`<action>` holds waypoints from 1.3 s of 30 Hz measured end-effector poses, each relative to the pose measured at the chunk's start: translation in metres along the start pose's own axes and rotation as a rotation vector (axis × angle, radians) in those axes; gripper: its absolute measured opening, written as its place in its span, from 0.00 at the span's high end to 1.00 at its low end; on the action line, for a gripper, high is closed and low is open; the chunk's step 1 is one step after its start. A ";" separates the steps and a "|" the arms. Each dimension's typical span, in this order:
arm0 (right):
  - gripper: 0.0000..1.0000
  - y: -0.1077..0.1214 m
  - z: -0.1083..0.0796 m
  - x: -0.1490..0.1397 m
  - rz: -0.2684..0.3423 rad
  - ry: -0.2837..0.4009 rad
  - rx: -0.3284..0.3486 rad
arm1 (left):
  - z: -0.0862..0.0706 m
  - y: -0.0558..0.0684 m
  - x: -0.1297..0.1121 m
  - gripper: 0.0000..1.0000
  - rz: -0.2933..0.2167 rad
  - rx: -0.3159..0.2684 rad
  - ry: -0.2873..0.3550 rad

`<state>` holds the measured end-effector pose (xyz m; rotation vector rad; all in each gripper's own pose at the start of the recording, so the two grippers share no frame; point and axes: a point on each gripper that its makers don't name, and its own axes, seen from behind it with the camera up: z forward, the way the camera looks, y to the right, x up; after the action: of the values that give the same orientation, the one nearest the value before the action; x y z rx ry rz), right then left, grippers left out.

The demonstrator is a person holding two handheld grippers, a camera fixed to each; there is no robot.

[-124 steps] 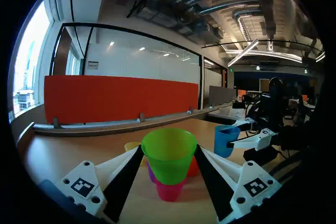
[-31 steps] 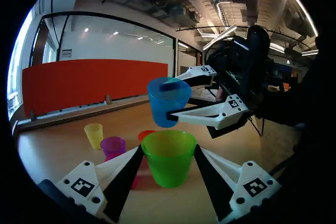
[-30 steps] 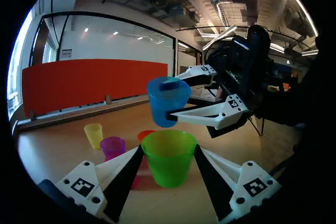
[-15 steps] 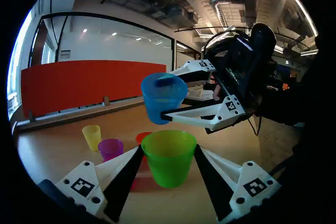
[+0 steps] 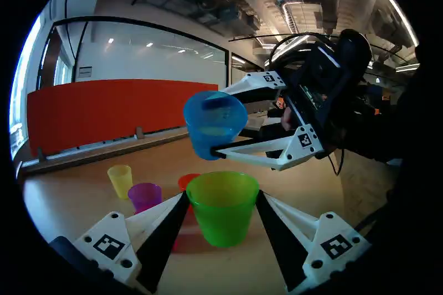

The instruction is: Pour water

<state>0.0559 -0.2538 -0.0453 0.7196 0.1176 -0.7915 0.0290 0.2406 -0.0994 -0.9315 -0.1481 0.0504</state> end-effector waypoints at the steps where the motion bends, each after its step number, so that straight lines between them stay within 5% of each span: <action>1: 0.12 0.001 0.000 0.001 -0.005 0.001 0.001 | 0.000 0.000 0.000 0.13 0.000 0.000 0.000; 39: 0.12 0.006 -0.003 0.004 -0.221 -0.018 0.018 | 0.005 -0.002 -0.001 0.13 -0.003 0.001 0.002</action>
<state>0.0632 -0.2514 -0.0457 0.7244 0.1761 -1.0111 0.0273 0.2432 -0.0954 -0.9305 -0.1476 0.0468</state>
